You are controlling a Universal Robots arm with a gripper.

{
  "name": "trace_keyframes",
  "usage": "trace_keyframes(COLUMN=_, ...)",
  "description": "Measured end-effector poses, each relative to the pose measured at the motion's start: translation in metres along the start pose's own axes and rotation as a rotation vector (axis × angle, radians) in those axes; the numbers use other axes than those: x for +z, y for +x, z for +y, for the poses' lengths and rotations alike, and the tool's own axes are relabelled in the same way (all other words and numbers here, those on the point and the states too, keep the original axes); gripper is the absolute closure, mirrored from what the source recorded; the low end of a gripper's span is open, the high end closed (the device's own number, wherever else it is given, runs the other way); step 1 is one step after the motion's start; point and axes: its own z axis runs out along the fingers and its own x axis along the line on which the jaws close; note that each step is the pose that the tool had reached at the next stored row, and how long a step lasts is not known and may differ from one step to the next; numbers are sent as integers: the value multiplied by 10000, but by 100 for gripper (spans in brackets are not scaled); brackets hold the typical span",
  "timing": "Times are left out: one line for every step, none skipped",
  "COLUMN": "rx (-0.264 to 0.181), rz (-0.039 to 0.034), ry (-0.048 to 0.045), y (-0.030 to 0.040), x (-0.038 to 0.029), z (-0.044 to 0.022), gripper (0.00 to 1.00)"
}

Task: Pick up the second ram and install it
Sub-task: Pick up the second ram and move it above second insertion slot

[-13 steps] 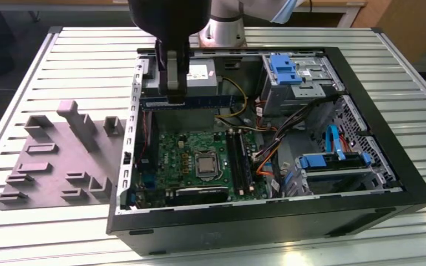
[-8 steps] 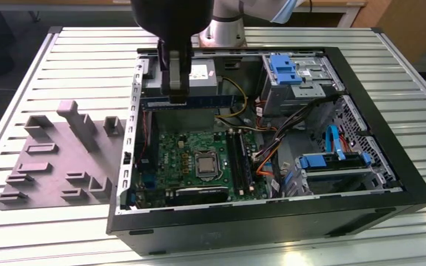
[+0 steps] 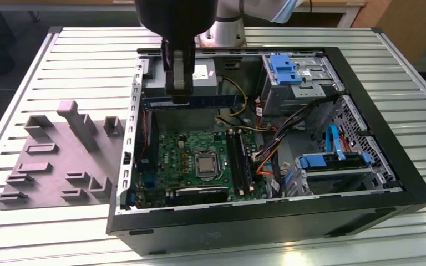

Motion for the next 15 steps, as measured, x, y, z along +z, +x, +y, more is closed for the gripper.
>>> trace_keyframes(rx=1, rz=0, ry=0, y=0, x=0, z=-4, gripper=89)
trace_keyframes(rx=1, rz=0, ry=-1, y=0, x=-1, z=-9, gripper=89)
trace_keyframes(rx=0, rz=1, ry=-1, y=0, x=-1, z=-13, gripper=89)
trace_keyframes(rx=0, rz=1, ry=0, y=0, x=-1, z=-18, gripper=89)
trace_keyframes(rx=1, rz=0, ry=0, y=0, x=-1, z=-23, gripper=89)
trace_keyframes(rx=1, rz=0, ry=-1, y=0, x=-1, z=-27, gripper=89)
trace_keyframes(rx=1, rz=0, ry=0, y=0, x=-2, z=-32, gripper=89)
trace_keyframes(rx=0, rz=0, ry=-1, y=0, x=-2, z=-36, gripper=89)
trace_keyframes(rx=1, rz=0, ry=0, y=0, x=-2, z=-41, gripper=89)
trace_keyframes(rx=0, rz=0, ry=-1, y=0, x=-2, z=-45, gripper=89)
trace_keyframes(rx=0, rz=0, ry=0, y=0, x=-3, z=-50, gripper=89)
trace_keyframes(rx=1, rz=0, ry=0, y=0, x=-2, z=-54, gripper=89)
trace_keyframes(rx=1, rz=0, ry=0, y=0, x=-3, z=-59, gripper=89)
trace_keyframes(rx=0, rz=0, ry=0, y=-1, x=-3, z=-63, gripper=89)
trace_keyframes(rx=0, rz=0, ry=0, y=0, x=-3, z=-68, gripper=89)
